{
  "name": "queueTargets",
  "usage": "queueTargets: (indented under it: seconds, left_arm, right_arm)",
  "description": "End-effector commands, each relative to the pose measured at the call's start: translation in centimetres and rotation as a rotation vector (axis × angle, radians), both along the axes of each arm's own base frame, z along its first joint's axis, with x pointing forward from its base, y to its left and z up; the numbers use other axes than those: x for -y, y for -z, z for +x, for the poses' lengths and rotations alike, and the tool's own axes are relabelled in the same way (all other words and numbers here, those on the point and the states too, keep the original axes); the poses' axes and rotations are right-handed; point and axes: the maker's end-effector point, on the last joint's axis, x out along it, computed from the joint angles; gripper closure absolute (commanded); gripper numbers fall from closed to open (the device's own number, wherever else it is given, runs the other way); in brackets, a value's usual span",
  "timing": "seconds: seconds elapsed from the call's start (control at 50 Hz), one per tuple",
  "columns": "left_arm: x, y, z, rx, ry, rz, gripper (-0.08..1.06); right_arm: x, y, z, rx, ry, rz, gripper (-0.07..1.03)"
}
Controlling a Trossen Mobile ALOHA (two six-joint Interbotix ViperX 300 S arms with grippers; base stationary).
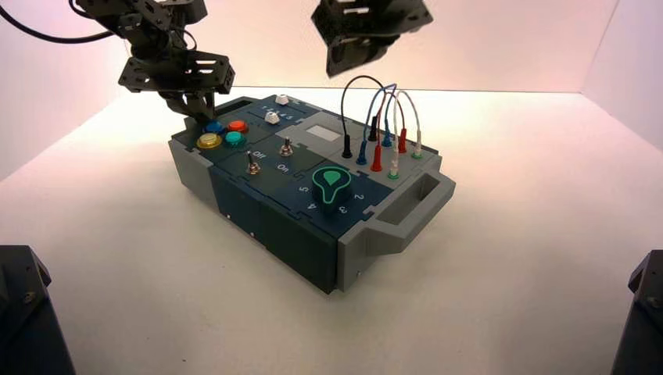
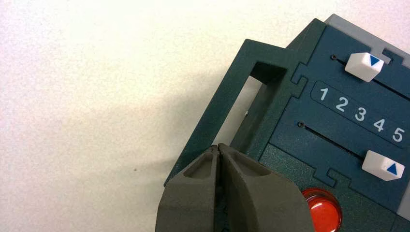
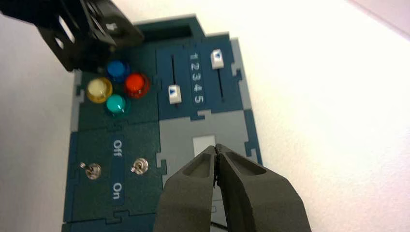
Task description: Flip the top switch on with the right gripper.
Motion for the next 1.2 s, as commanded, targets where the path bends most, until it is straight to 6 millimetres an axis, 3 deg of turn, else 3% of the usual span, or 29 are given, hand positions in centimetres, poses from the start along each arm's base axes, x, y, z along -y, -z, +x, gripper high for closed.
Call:
queueTargets:
  seconds: [0.02, 0.24, 0.42, 0.56, 0.88, 1.02, 1.04, 1.2]
  left_arm:
    - [0.2, -1.6, 0.6, 0.053, 0.006, -0.009, 1.00]
    - [0.6, -4.1, 1.1, 0.150, 0.043, -0.005, 1.00]
    - [1.5, -5.0, 0.8, 0.189, 0.080, -0.004, 1.00]
    - [1.2, -6.2, 0.2, 0.251, 0.072, -0.010, 1.00]
    - [0.0, -9.8, -1.3, 0.445, 0.048, -0.026, 1.00]
    - [-0.9, -10.0, -1.4, 0.463, 0.024, -0.023, 1.00]
    - [-1.2, -9.9, -1.4, 0.460, 0.016, -0.020, 1.00]
    - [-1.1, -9.4, -1.3, 0.449, 0.014, -0.019, 1.00]
  right_arm:
    - [0.1, -2.4, 0.4, 0.066, 0.018, 0.052, 0.99]
    - [-0.1, -1.1, 0.5, 0.028, 0.015, 0.029, 0.99]
    - [-0.3, -0.9, 0.8, 0.021, 0.016, 0.026, 0.99]
    - [0.8, -1.2, 1.2, 0.032, 0.045, 0.032, 0.99]
    - [4.4, -2.4, 1.7, 0.092, 0.138, 0.065, 0.99]
    - [6.5, -3.1, 2.2, 0.112, 0.202, 0.085, 0.99]
    - [8.1, -3.3, 2.7, 0.121, 0.250, 0.093, 0.99]
    - [10.8, -3.6, 3.2, 0.135, 0.326, 0.100, 0.99]
